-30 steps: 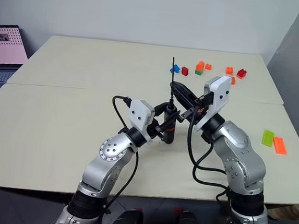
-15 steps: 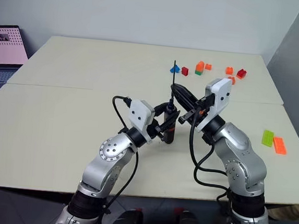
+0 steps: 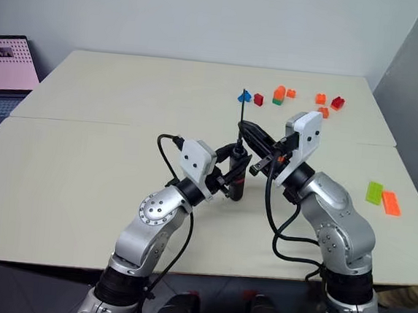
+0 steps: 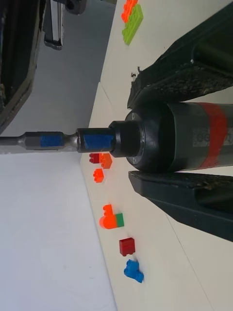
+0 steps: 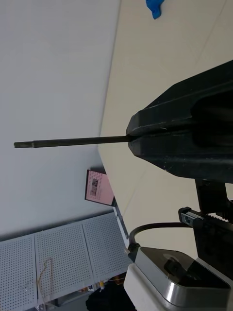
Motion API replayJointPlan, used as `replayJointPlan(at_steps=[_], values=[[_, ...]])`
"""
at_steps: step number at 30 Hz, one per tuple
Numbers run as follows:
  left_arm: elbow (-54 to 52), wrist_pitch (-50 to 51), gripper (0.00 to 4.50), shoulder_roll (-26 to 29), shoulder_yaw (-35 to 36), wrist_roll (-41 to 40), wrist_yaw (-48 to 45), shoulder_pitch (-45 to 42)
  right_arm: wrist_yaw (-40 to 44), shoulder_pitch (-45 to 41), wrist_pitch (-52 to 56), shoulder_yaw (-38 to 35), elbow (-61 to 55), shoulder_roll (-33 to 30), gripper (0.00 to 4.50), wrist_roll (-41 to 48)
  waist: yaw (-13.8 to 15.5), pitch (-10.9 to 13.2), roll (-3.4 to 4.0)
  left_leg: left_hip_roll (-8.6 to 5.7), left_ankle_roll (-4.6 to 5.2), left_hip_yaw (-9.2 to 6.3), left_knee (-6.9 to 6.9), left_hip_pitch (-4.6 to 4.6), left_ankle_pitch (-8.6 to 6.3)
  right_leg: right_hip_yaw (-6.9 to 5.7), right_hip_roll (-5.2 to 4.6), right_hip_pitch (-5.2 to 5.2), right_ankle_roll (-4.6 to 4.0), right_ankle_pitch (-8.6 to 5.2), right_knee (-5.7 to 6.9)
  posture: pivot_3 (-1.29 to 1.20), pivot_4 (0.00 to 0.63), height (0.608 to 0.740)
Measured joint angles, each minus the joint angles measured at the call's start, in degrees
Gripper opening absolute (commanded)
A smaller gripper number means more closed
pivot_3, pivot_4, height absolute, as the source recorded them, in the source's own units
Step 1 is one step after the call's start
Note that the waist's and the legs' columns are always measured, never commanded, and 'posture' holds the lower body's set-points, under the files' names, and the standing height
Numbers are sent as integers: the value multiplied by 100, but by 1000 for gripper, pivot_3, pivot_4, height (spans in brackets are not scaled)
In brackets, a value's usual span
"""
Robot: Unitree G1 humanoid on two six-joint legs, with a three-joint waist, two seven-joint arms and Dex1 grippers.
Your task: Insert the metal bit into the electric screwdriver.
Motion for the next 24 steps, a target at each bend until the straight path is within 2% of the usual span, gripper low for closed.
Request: replayJointPlan(at_steps=[14,17,24], values=[[-22,2,1636,2,7,-1,6,25,-4,-220,632,0,1,-285,0,155,3,-1,0,0,0,0,1,1,0,-1,0,3,-2,2,0,0,150,740],[-22,0,1636,1,5,-1,5,24,-3,-211,703,15,2,-291,543,154,3,-1,0,0,0,-1,1,2,0,-2,0,3,-1,1,0,0,150,740],[-22,-6,1636,-3,4,-1,3,24,0,-174,738,0,7,-293,2152,166,3,-1,0,0,0,0,1,0,0,-1,0,3,-3,2,-2,0,150,740]])
